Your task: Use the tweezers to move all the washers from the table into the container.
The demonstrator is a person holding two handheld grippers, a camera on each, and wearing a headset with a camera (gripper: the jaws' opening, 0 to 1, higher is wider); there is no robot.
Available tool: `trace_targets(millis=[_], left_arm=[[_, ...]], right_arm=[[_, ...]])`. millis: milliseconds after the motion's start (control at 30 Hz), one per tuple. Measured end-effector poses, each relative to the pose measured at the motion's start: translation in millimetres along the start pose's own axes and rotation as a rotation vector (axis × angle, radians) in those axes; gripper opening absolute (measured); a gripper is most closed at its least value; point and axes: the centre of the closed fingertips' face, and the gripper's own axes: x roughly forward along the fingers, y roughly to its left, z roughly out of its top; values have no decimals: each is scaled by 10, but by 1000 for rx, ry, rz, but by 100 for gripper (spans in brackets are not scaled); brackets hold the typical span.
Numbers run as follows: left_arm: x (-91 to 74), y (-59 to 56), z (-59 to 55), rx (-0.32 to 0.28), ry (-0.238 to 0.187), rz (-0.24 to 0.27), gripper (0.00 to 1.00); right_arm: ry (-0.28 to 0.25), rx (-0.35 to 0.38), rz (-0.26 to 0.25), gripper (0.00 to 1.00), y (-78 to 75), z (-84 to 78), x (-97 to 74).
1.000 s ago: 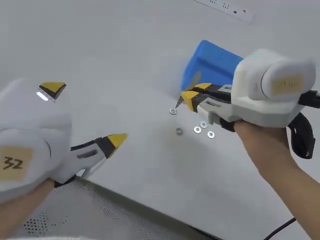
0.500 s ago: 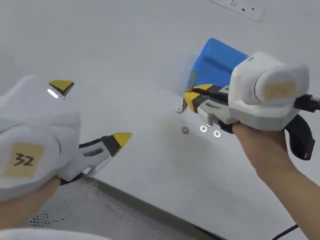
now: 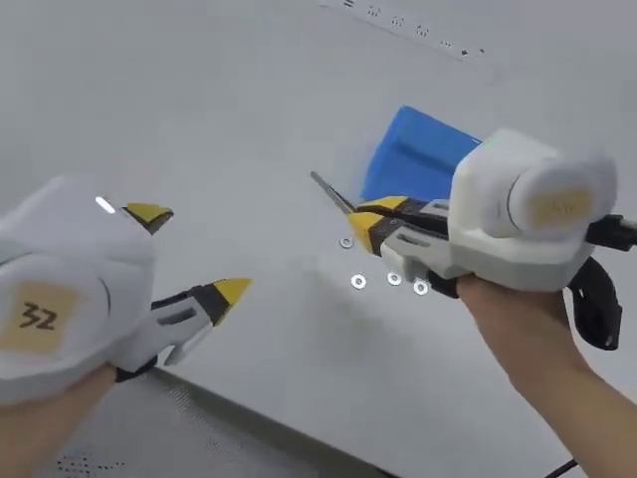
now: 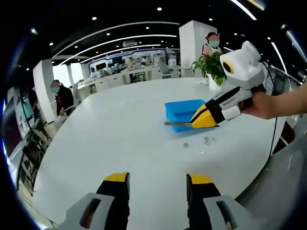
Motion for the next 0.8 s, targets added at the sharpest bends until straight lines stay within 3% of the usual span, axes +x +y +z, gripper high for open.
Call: trace_targets(millis=[100,167,267,400,467,600,800], left_arm=[[23,-39,-26,67,49,-29,14],[60,-50,31,88,42,-35,0],[113,-91,131,69,31,-65,0],[135,-270,373,26,-53,-158,0],[113,-326,473,23,-72,-173,0],[73,-455,624,23,-108,-214,0],[16,-724,720,51,-127,-285,0]], right_arm=[[-36,14,34,2,187,99,-146],[-57,14,63,2,341,162,-246],[-70,-9,85,2,528,209,-370],[-89,-16,102,2,712,252,-489],[-89,-16,108,2,770,251,-515],[-86,-27,92,2,794,229,-551],[-99,-28,72,2,762,253,-582]])
